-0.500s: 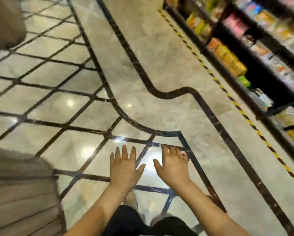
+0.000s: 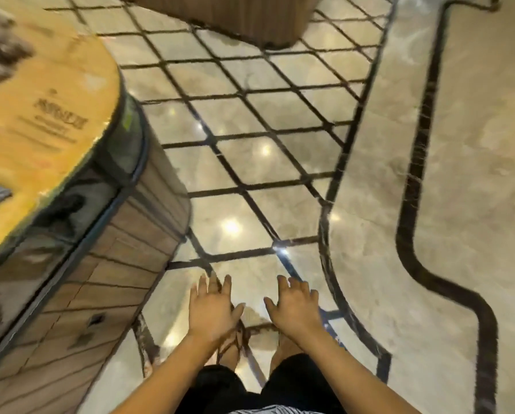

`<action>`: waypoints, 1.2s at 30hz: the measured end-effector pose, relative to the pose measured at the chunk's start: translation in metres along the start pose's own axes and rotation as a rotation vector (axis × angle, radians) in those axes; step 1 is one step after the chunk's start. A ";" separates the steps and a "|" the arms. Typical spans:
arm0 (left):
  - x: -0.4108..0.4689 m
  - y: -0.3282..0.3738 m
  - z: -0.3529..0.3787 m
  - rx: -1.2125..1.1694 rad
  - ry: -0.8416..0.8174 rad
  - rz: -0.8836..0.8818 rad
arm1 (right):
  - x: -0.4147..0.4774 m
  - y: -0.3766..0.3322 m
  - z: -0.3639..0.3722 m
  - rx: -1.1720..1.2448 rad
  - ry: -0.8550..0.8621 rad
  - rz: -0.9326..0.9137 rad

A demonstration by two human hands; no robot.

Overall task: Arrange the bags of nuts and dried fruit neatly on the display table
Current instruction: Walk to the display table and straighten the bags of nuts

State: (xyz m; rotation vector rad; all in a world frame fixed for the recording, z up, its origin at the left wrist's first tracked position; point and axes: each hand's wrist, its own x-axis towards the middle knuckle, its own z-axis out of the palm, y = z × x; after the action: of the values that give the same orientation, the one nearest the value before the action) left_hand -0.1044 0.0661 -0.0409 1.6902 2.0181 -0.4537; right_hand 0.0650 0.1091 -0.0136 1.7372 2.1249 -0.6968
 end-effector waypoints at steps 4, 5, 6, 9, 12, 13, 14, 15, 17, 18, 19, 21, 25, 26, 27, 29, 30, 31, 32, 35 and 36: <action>0.007 0.002 -0.032 -0.156 0.070 -0.187 | 0.044 -0.005 -0.047 -0.131 -0.004 -0.227; 0.007 0.004 -0.039 -0.209 0.096 -0.240 | 0.053 -0.008 -0.057 -0.161 0.000 -0.291; 0.007 0.006 -0.043 -0.254 0.123 -0.304 | 0.061 -0.012 -0.068 -0.198 -0.007 -0.351; 0.002 0.004 -0.055 -0.336 0.201 -0.426 | 0.078 -0.033 -0.095 -0.261 -0.019 -0.499; -0.005 -0.009 -0.083 -0.358 0.288 -0.526 | 0.091 -0.068 -0.115 -0.242 -0.014 -0.599; -0.006 -0.017 -0.092 -0.375 0.348 -0.573 | 0.095 -0.081 -0.120 -0.231 -0.011 -0.631; -0.007 -0.026 -0.101 -0.409 0.362 -0.607 | 0.100 -0.095 -0.126 -0.223 -0.009 -0.663; -0.007 -0.037 -0.108 -0.421 0.424 -0.639 | 0.105 -0.110 -0.131 -0.213 -0.003 -0.694; -0.009 -0.064 -0.124 -0.417 0.553 -0.698 | 0.114 -0.142 -0.140 -0.181 0.020 -0.745; -0.010 -0.077 -0.133 -0.438 0.589 -0.720 | 0.118 -0.158 -0.144 -0.166 0.027 -0.766; -0.010 -0.090 -0.140 -0.472 0.621 -0.740 | 0.122 -0.175 -0.148 -0.160 0.036 -0.789; -0.010 -0.119 -0.153 -0.519 0.688 -0.781 | 0.130 -0.208 -0.154 -0.163 0.035 -0.829; -0.013 -0.180 -0.177 -0.566 0.764 -0.847 | 0.147 -0.275 -0.162 -0.135 -0.020 -0.876; -0.014 -0.196 -0.184 -0.575 0.763 -0.858 | 0.151 -0.291 -0.164 -0.131 -0.032 -0.879; -0.015 -0.212 -0.190 -0.596 0.767 -0.870 | 0.153 -0.305 -0.166 -0.123 -0.043 -0.879; -0.016 -0.243 -0.201 -0.624 0.794 -0.904 | 0.160 -0.332 -0.171 -0.086 -0.056 -0.890; -0.016 -0.259 -0.206 -0.617 0.804 -0.923 | 0.164 -0.345 -0.173 -0.065 -0.058 -0.898; -0.016 -0.273 -0.212 -0.605 0.805 -0.943 | 0.169 -0.357 -0.176 -0.047 -0.057 -0.905; -0.014 -0.288 -0.216 -0.599 0.802 -0.961 | 0.174 -0.368 -0.178 -0.033 -0.057 -0.909; -0.004 -0.330 -0.228 -0.624 0.809 -1.011 | 0.194 -0.397 -0.188 -0.027 -0.079 -0.924; 0.000 -0.345 -0.232 -0.615 0.819 -1.032 | 0.202 -0.407 -0.192 -0.033 -0.090 -0.933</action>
State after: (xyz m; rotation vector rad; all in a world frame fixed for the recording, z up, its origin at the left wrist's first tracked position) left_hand -0.4750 0.1245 0.1381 0.3456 3.0678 0.6426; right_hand -0.3628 0.3208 0.1111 0.5846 2.8011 -0.9050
